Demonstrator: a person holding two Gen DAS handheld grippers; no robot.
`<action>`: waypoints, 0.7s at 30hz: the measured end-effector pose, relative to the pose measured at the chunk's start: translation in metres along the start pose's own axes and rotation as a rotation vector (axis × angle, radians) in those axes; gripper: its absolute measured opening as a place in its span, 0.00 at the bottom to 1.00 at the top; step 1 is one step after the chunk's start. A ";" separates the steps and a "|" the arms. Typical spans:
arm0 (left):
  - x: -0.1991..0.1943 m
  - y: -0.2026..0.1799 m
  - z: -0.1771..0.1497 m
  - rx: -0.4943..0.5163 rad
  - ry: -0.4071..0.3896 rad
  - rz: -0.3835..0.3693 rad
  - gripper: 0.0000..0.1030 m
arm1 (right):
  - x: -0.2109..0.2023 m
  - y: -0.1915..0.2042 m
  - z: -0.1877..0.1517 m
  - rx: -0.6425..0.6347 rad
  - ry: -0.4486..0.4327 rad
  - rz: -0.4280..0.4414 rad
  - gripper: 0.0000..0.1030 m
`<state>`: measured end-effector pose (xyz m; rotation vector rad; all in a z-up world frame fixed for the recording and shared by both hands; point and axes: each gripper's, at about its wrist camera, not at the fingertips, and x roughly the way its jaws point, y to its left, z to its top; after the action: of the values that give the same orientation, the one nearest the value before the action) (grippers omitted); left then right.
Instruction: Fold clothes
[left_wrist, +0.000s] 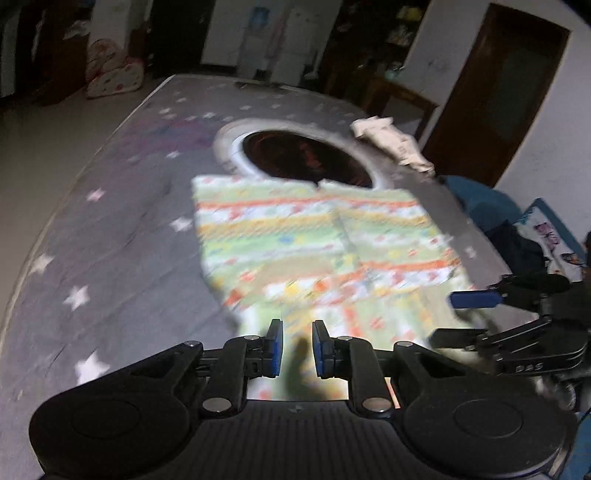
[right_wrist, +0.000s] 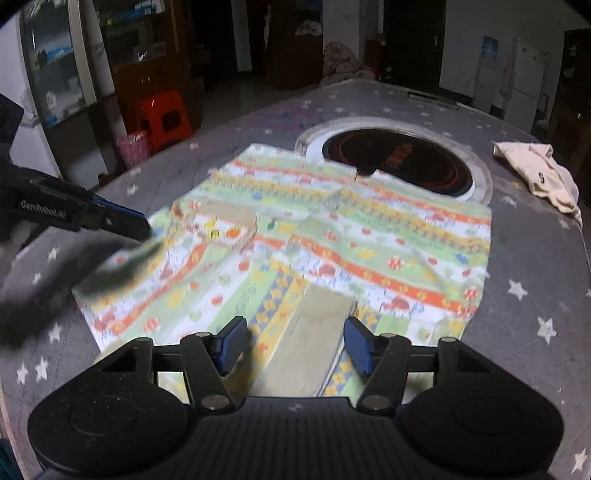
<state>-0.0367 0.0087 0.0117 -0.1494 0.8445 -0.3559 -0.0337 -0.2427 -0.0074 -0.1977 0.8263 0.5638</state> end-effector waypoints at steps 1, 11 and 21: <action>0.005 -0.003 0.003 0.003 0.001 -0.001 0.19 | 0.000 -0.001 0.003 0.003 -0.008 -0.001 0.57; 0.022 0.006 0.002 -0.011 0.042 0.027 0.18 | 0.011 -0.001 0.003 -0.037 0.027 -0.005 0.59; -0.008 -0.047 -0.022 0.114 0.077 -0.077 0.20 | -0.007 0.010 -0.011 -0.113 0.040 -0.017 0.59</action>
<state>-0.0700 -0.0313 0.0156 -0.0627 0.8941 -0.4836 -0.0498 -0.2416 -0.0094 -0.3202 0.8313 0.5925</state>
